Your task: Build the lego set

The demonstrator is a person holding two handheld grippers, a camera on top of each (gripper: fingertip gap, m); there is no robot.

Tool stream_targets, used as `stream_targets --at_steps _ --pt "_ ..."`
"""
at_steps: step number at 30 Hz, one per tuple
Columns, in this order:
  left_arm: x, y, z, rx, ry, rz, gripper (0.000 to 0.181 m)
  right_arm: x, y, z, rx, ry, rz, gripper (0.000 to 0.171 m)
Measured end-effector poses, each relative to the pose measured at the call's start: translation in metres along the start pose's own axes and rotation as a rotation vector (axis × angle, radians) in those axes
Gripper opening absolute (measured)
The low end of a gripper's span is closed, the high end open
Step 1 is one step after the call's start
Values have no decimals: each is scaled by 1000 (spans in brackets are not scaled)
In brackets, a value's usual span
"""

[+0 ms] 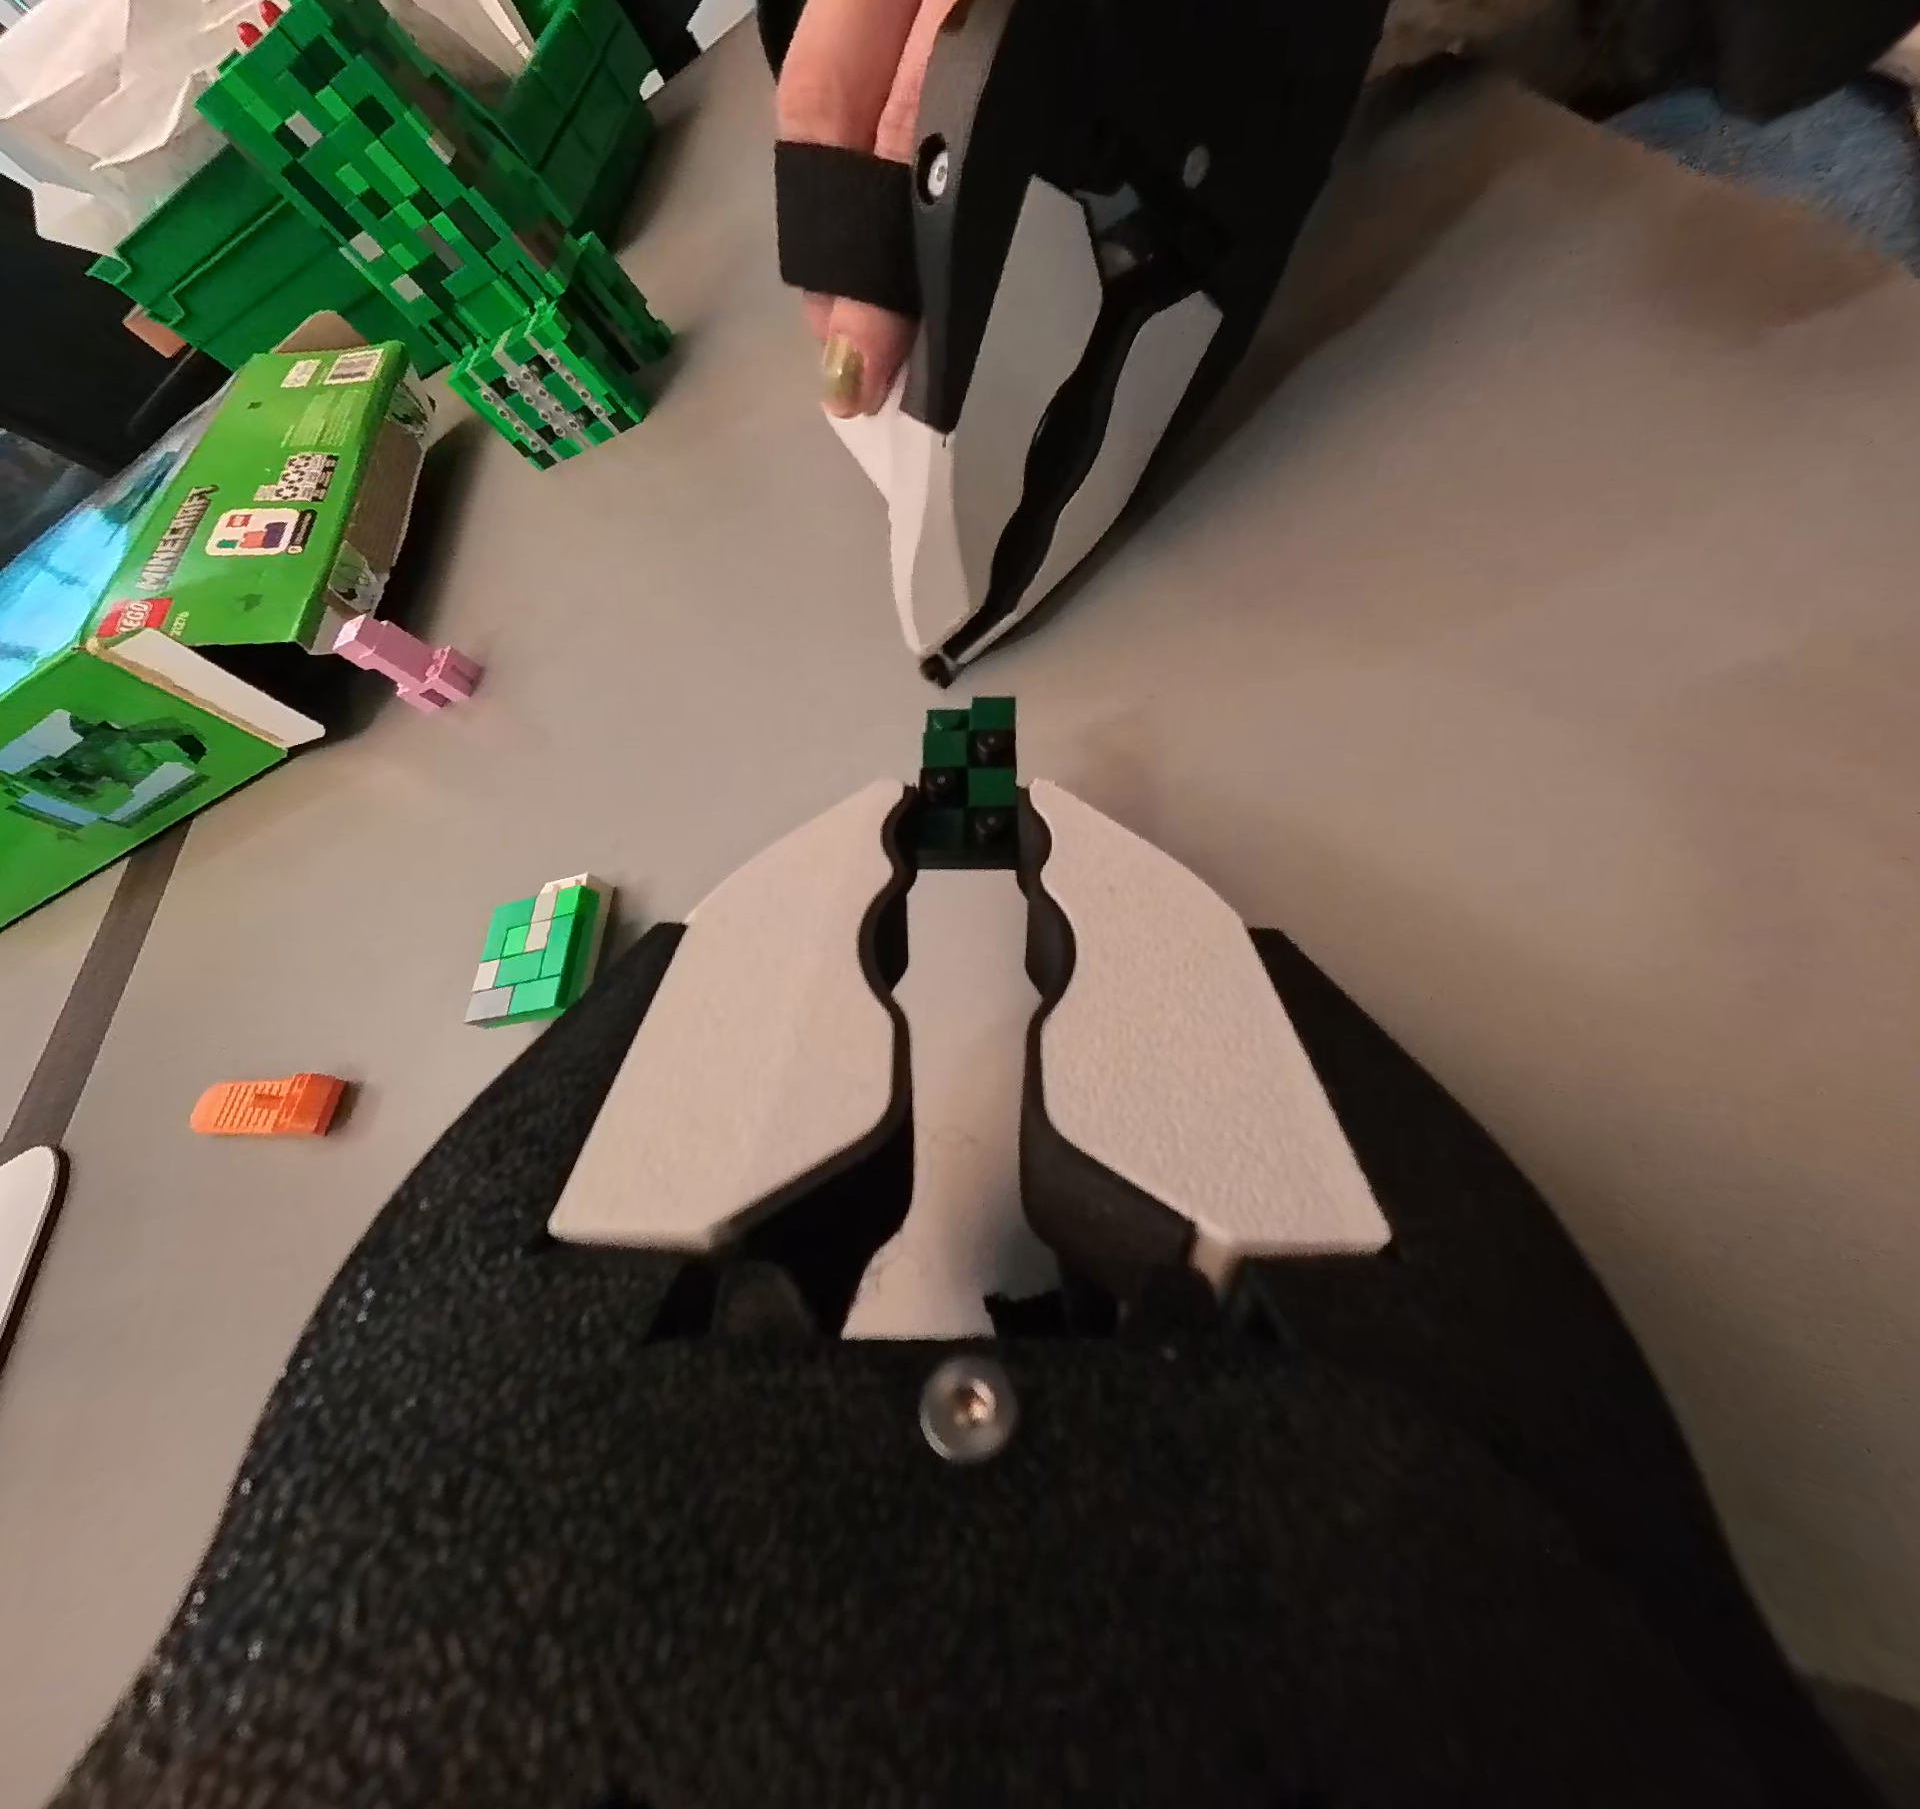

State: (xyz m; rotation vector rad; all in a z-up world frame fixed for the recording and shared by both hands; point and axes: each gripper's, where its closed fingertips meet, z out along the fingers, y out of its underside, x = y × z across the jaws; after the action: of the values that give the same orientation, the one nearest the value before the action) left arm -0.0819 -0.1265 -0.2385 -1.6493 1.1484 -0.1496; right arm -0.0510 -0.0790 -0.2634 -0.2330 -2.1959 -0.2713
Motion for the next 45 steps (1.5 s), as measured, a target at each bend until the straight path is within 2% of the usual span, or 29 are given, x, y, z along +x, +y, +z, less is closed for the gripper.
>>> stream_targets --at_steps 6,8,11,13,15,18,22,30,35,41,45 --pt "0 0 0 -4 -1 1 17 -10 -1 -8 53 -93 49 0" --pt "0 1 1 -5 -2 2 17 -12 -5 -10 98 -165 214 0" --pt "0 0 0 -3 1 0 17 -4 -8 -10 203 -272 640 10" --pt "0 0 0 -1 5 -7 17 -1 -4 -9 273 -323 838 13" --pt "2 -1 -1 9 20 -13 17 -2 2 -8 351 -357 919 10" --pt "3 -5 -4 43 49 -32 17 -5 -5 -12 517 -498 996 12" --pt "3 -10 -10 94 83 -79 17 3 -8 -14 619 -563 999 19" --pt "3 -11 -11 100 98 -95 17 -7 -7 -3 564 -656 876 14" --pt "1 -11 -11 98 86 -98 17 -7 -9 -3 544 -690 884 8" --pt "-10 -11 -12 112 9 -132 17 44 -23 -18 649 -521 1077 7" --pt "-16 -14 -15 141 -38 -133 17 60 -33 -21 600 -430 1031 7"
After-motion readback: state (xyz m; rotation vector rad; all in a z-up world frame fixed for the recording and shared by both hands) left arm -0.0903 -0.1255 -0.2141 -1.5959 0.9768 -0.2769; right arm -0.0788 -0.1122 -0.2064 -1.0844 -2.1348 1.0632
